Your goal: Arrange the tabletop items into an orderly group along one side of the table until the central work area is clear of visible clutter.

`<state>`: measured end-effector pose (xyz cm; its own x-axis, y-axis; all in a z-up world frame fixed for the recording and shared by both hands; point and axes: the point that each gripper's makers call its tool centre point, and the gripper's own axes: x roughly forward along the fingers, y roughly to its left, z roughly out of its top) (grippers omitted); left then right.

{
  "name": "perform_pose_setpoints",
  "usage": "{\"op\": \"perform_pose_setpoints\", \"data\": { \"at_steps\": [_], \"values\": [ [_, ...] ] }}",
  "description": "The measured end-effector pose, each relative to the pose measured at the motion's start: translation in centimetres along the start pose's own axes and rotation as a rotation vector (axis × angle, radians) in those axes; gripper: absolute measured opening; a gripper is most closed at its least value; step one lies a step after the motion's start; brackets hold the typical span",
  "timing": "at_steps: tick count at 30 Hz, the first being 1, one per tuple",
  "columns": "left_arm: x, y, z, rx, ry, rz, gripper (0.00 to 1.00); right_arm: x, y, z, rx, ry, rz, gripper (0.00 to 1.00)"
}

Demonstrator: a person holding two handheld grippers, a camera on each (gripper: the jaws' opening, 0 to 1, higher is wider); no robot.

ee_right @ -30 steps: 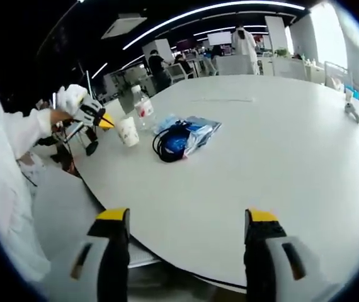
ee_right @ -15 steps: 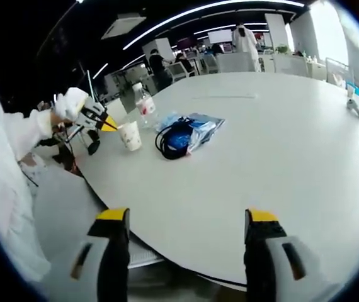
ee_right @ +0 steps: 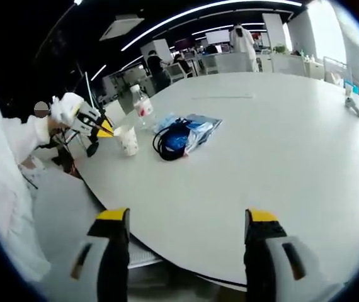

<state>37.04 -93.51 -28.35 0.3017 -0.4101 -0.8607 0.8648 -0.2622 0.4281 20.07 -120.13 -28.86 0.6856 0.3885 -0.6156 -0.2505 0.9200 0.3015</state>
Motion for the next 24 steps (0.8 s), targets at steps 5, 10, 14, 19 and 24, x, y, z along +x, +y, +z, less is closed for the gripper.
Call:
{"op": "perform_pose_setpoints", "data": {
  "at_steps": [5,10,14,19,24],
  "values": [
    [0.0,-0.3,-0.1,-0.031,-0.013,0.002,0.00,-0.1,0.0,-0.3,0.000,0.007,0.000,0.73],
    [-0.1,-0.8,0.1,-0.098,-0.057,0.010,0.05,-0.1,0.0,-0.4,0.005,0.006,-0.003,0.73],
    [-0.2,-0.9,0.4,-0.173,-0.111,0.045,0.14,-0.2,0.0,-0.4,0.006,0.006,-0.003,0.73],
    [-0.6,-0.7,0.2,-0.353,-0.187,0.070,0.26,-0.2,-0.1,-0.5,0.012,0.009,-0.004,0.73],
    [-1.7,0.2,0.2,-0.526,-0.276,0.119,0.33,-0.2,0.0,-0.7,0.013,0.014,-0.002,0.73]
  ]
}}
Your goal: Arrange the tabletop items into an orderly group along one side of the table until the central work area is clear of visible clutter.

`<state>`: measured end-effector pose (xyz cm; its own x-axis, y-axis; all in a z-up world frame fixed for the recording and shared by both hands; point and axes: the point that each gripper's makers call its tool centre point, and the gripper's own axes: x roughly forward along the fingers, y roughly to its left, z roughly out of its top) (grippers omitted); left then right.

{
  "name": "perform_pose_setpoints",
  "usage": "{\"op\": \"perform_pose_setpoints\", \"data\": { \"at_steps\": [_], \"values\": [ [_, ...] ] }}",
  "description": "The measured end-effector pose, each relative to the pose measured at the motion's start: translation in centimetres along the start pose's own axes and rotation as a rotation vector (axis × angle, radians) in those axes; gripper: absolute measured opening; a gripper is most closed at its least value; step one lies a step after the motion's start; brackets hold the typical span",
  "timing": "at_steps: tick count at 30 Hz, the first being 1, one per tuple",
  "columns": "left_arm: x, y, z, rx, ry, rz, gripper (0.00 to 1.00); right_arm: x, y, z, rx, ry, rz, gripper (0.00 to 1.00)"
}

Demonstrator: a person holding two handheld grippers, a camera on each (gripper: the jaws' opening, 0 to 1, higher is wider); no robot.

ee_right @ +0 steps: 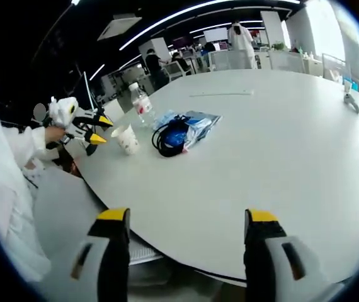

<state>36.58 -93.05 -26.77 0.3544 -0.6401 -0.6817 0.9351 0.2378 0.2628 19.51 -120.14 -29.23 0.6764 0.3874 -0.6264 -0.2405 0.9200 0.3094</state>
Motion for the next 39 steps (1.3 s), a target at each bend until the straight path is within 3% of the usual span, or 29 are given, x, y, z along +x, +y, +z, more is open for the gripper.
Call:
{"op": "perform_pose_setpoints", "data": {
  "at_steps": [5,7,13,16,23,39],
  "values": [
    [-0.7,0.9,0.4,-0.076,-0.056,0.048,0.44,0.1,0.1,0.0,0.000,0.003,0.003,0.73],
    [-0.8,1.1,0.2,-0.142,-0.061,0.053,0.47,0.2,0.1,0.1,0.000,0.003,0.004,0.73],
    [-0.8,1.7,0.0,-0.188,-0.086,0.091,0.64,0.4,0.2,0.2,-0.002,0.006,0.009,0.73],
    [-0.9,1.8,0.0,-0.284,-0.117,0.102,0.73,0.5,0.2,0.1,-0.001,0.009,0.010,0.73],
    [-1.1,1.9,-1.3,-0.388,-0.107,0.130,0.97,1.0,0.3,0.2,-0.005,0.020,0.026,0.73],
    [-1.8,1.6,-2.1,-0.431,-0.088,0.158,0.97,2.5,0.5,1.6,-0.035,0.026,0.077,0.73]
  ]
}}
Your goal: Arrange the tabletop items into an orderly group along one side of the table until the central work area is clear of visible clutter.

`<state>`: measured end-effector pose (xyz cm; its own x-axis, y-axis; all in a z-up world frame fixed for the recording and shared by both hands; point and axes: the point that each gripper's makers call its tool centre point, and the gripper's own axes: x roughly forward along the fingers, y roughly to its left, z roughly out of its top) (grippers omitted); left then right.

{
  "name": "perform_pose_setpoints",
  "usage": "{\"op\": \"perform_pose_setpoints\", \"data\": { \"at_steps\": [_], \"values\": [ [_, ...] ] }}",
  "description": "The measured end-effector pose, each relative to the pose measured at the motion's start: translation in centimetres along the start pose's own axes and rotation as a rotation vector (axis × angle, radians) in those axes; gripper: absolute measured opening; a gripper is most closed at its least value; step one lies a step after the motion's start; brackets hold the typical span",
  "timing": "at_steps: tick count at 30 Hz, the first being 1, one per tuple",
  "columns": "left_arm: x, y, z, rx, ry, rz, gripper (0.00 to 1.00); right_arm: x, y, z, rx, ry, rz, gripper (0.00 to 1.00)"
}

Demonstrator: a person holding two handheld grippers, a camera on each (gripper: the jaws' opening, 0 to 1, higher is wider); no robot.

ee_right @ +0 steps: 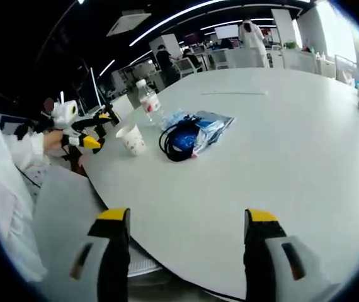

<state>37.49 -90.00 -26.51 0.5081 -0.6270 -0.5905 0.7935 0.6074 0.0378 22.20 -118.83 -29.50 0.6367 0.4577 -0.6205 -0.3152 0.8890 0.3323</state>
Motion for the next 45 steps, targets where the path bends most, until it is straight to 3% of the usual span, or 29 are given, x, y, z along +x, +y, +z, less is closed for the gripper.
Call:
{"op": "perform_pose_setpoints", "data": {
  "at_steps": [13,22,32,39,45],
  "values": [
    [0.9,-1.2,2.6,0.026,-0.021,-0.012,0.96,0.9,-0.4,0.8,-0.007,-0.007,0.022,0.72],
    [2.8,-3.7,5.0,0.040,-0.038,-0.044,0.91,1.5,-0.7,1.8,-0.017,-0.023,0.043,0.71],
    [6.0,-6.9,8.2,0.030,-0.066,-0.073,0.86,2.4,-1.1,1.7,-0.006,-0.016,0.085,0.71],
    [7.1,-8.0,8.0,0.021,-0.035,-0.078,0.86,2.6,-2.1,2.6,-0.014,-0.023,0.106,0.70],
    [8.1,-8.5,7.7,-0.012,-0.006,-0.041,0.83,3.1,-3.1,3.1,-0.019,-0.021,0.135,0.70]
  ]
}}
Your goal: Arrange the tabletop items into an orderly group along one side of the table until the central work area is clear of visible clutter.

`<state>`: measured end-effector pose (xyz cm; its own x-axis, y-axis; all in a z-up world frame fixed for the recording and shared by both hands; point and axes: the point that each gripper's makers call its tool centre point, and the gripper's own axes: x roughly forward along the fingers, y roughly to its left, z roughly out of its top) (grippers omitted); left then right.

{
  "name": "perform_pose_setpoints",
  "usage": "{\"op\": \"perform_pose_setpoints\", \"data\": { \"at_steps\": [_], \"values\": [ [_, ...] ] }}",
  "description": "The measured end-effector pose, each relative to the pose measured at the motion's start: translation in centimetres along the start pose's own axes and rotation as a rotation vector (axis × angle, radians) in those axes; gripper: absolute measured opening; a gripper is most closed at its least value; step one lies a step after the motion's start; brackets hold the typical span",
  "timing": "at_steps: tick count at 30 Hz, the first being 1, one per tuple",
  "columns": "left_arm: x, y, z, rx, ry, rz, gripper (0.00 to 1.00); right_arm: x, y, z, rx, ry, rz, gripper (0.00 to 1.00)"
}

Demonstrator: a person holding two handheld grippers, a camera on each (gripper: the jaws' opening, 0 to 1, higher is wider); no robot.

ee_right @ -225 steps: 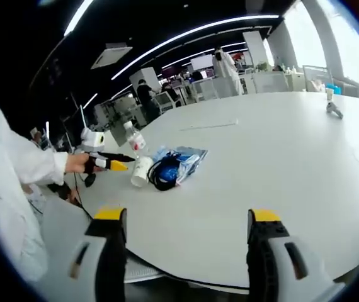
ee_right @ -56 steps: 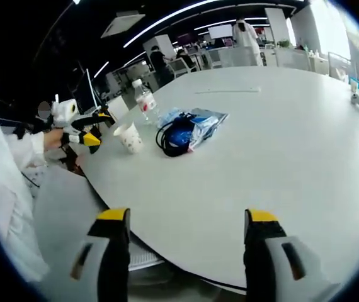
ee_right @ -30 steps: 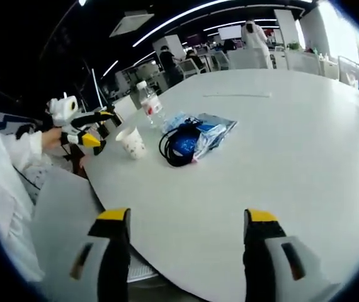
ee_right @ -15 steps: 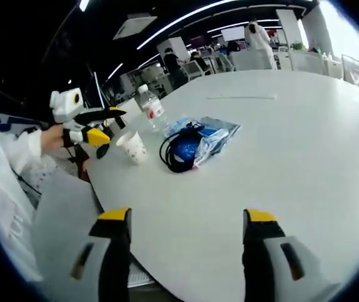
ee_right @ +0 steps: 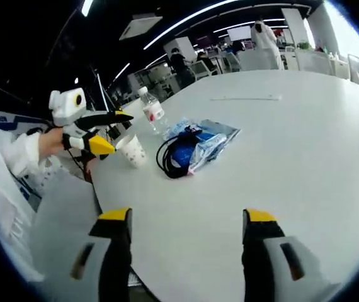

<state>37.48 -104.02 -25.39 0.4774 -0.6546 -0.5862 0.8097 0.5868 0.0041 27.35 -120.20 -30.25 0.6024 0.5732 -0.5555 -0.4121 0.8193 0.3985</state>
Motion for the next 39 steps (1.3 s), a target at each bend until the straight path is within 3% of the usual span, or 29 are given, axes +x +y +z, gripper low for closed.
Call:
{"op": "perform_pose_setpoints", "data": {
  "at_steps": [3,12,18,23,27,31,36,39],
  "values": [
    [0.8,-0.3,0.0,-0.043,0.019,0.033,0.81,0.1,-0.3,0.0,0.008,0.000,0.021,0.70],
    [4.3,-1.3,0.2,-0.049,0.077,0.070,0.77,-1.0,-1.9,-0.7,0.016,0.022,0.069,0.70],
    [6.4,-0.5,-0.3,-0.163,0.105,0.118,0.70,-2.3,-4.0,-0.8,0.007,0.028,0.075,0.70],
    [7.7,0.5,-1.9,-0.186,0.181,0.178,0.66,-3.4,-5.6,-0.7,0.007,0.027,0.073,0.70],
    [8.3,0.7,-3.0,-0.211,0.227,0.208,0.58,-3.8,-6.4,-0.6,0.004,0.025,0.078,0.69],
    [8.7,0.8,-4.3,-0.273,0.271,0.242,0.50,-3.8,-6.4,-0.7,-0.004,0.034,0.092,0.68],
    [9.4,0.8,-5.5,-0.288,0.315,0.267,0.49,-3.6,-6.4,-0.5,-0.008,0.033,0.111,0.68],
    [9.5,1.4,-6.0,-0.362,0.318,0.314,0.47,-3.4,-6.2,-0.4,-0.013,0.036,0.123,0.68]
  ]
}}
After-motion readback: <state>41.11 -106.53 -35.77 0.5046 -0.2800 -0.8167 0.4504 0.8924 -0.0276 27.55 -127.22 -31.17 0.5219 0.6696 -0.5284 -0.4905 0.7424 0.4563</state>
